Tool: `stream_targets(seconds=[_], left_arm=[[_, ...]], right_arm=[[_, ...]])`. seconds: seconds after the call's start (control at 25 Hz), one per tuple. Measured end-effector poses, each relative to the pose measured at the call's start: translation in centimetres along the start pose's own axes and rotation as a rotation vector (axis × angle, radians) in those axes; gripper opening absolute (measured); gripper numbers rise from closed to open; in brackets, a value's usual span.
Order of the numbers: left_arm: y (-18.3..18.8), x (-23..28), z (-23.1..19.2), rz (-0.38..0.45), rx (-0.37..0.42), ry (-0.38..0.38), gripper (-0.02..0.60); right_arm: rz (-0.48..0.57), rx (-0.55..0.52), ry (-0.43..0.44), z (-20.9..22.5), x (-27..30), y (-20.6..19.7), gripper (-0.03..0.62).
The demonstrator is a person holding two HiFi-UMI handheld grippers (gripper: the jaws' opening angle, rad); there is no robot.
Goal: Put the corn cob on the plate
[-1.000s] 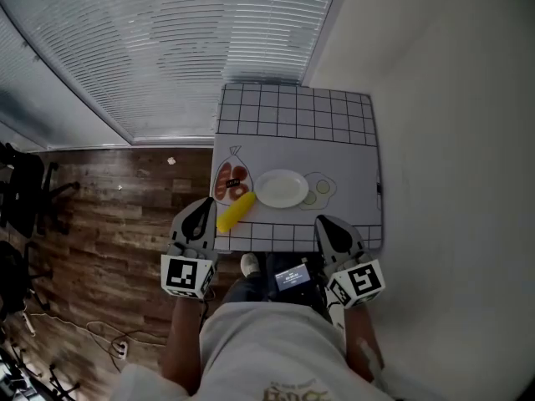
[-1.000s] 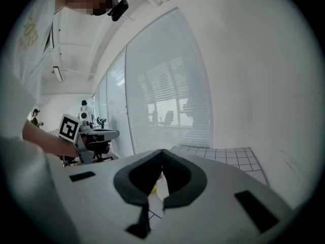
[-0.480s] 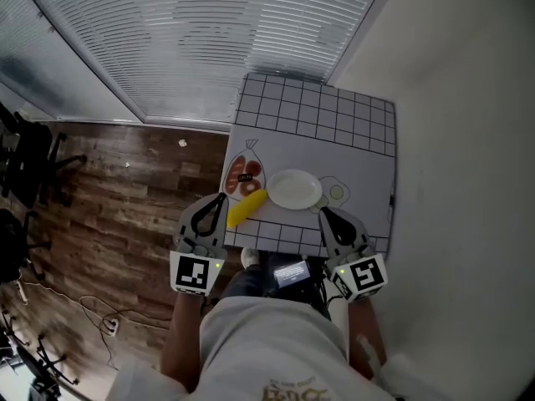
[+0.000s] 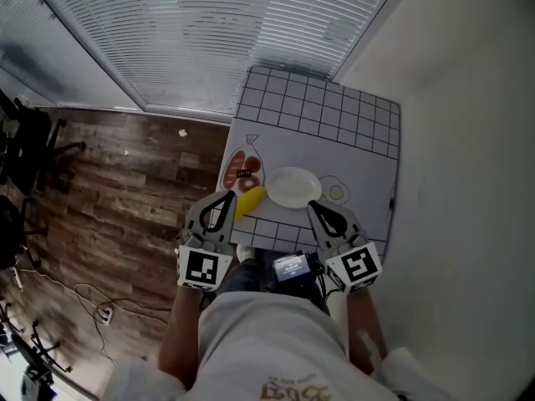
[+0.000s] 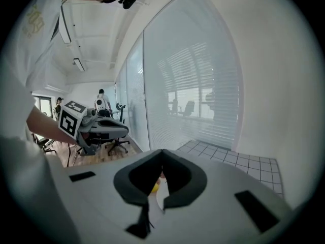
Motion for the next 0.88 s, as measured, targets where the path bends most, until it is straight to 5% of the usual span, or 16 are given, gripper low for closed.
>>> stream_targets(seconds=[0.28,0.88], left_arm=[[-3.1,0.3,1.1,-0.096,0.015,-0.025,0.008],[-8.5,-0.2,1.4,-0.237,-0.136,0.017,0.008]], right_arm=[[-0.064,-0.043,0.055,-0.2,2.2,-1.1,0.006],[-0.167,-0.1,0.193,-2.1,6.6,-3.6,0.006]])
Point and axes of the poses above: the fingertips, and each gripper's own axes: x forward along the fingers, z to its right, y out of its top, the point moved 2 cm from there along -x, backward along the fingers, and after that the axes turned 2 degrees about y, right-handed, at the moved point
